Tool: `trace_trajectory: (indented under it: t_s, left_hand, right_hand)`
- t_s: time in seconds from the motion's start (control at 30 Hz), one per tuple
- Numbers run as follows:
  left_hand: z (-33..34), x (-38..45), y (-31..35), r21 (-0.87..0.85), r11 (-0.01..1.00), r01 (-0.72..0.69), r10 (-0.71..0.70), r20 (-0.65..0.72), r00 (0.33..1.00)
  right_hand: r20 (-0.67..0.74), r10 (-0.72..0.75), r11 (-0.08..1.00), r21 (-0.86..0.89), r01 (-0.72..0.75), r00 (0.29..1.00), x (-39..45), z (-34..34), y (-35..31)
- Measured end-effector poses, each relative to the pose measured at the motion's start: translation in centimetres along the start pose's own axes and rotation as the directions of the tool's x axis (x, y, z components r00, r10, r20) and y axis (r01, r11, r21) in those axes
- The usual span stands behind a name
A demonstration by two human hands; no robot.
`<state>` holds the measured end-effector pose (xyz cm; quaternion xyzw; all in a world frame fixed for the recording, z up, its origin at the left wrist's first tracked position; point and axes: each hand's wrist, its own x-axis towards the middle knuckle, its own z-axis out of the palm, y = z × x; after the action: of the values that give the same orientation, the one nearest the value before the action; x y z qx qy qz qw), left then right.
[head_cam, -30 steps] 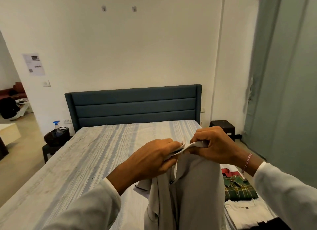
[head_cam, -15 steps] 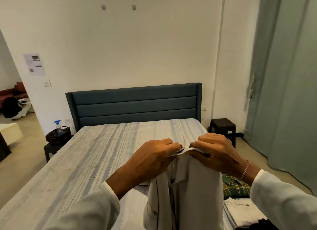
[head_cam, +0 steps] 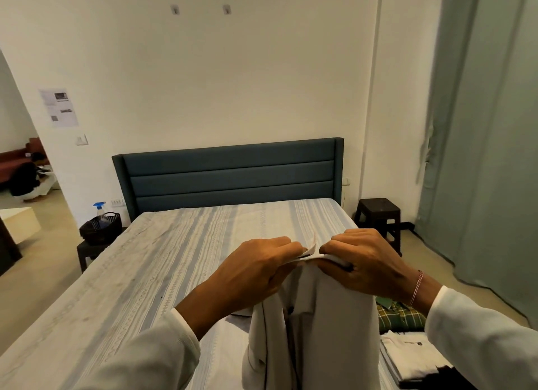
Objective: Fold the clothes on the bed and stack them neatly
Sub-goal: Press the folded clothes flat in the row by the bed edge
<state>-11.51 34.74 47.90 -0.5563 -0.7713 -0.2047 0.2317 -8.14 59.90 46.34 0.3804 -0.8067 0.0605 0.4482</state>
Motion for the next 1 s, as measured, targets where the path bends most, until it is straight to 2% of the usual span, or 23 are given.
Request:
trace_trajectory:
  t_s: [0.17,0.37,0.57,0.73,0.83,1.0]
  left_hand:
    - [0.1,-0.1,0.5,0.047,0.997,-0.065,0.065,0.011,0.998]
    - [0.0,-0.5,1.3,-0.045,0.999,0.030,-0.031,-0.003,1.000]
    - [0.0,-0.1,1.0,-0.086,0.994,0.075,-0.076,-0.015,0.997]
    - [0.7,-0.3,1.0,-0.132,0.988,0.084,-0.098,-0.103,0.990]
    - [1.0,-0.5,1.0,-0.084,0.994,0.068,-0.080,-0.148,0.986]
    - [1.1,-1.0,0.6,0.054,0.998,-0.023,0.033,-0.177,0.984]
  right_hand:
    - [-0.002,0.221,0.947,0.242,-0.214,0.975,-0.1,0.0,-1.0]
    - [0.006,0.414,0.807,0.460,-0.371,0.910,0.6,0.4,-2.1]
    - [-0.016,0.472,0.764,0.506,-0.400,0.881,0.9,0.4,-2.9]
    - [-0.044,0.496,0.762,0.500,-0.411,0.867,1.0,0.4,-3.1]
    - [-0.081,0.522,0.761,0.494,-0.421,0.849,0.8,0.8,-3.7]
    - [-0.165,0.548,0.789,0.429,-0.440,0.820,-0.1,1.6,-4.2]
